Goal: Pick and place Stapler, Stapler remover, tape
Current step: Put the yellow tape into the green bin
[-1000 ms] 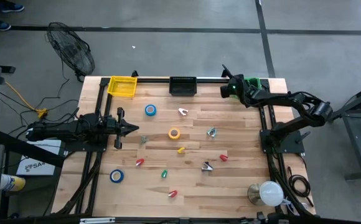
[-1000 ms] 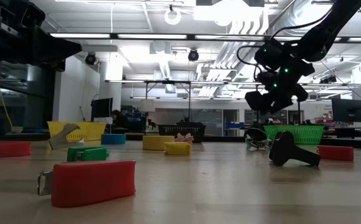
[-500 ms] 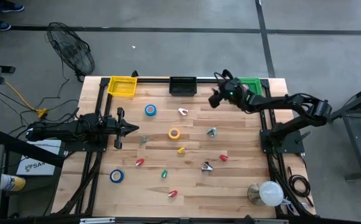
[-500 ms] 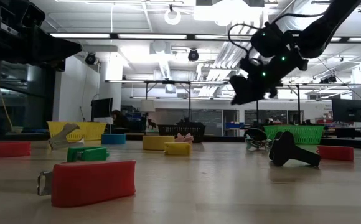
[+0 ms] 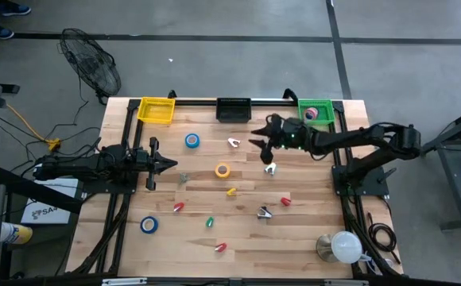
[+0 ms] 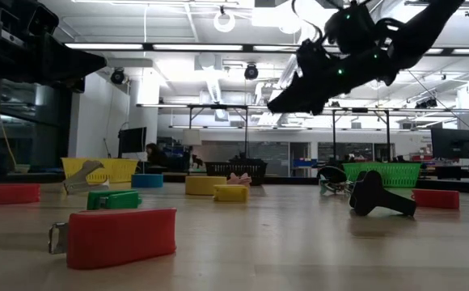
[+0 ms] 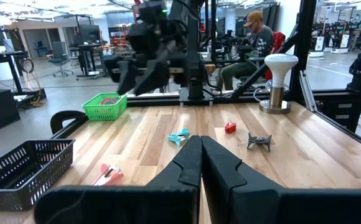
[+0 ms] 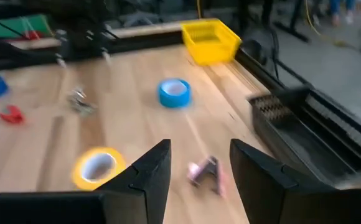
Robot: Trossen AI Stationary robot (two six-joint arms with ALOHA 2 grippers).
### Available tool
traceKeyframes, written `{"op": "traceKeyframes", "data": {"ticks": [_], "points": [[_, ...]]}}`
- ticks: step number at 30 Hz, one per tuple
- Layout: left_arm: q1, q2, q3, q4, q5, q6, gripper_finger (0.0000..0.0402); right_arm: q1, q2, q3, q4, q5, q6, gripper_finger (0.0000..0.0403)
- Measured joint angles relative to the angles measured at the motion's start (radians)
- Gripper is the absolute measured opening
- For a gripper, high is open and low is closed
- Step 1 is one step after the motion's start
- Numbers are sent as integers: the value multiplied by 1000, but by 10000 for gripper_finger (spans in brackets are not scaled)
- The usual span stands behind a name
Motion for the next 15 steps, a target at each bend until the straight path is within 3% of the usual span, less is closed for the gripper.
{"op": "traceKeyframes", "data": {"ticks": [7, 15], "points": [[0, 0, 0, 0, 0, 0, 1, 106, 91, 36, 85, 34, -66, 155], [0, 0, 0, 0, 0, 0, 1, 165, 264, 292, -165, 39, -153, 155]]}}
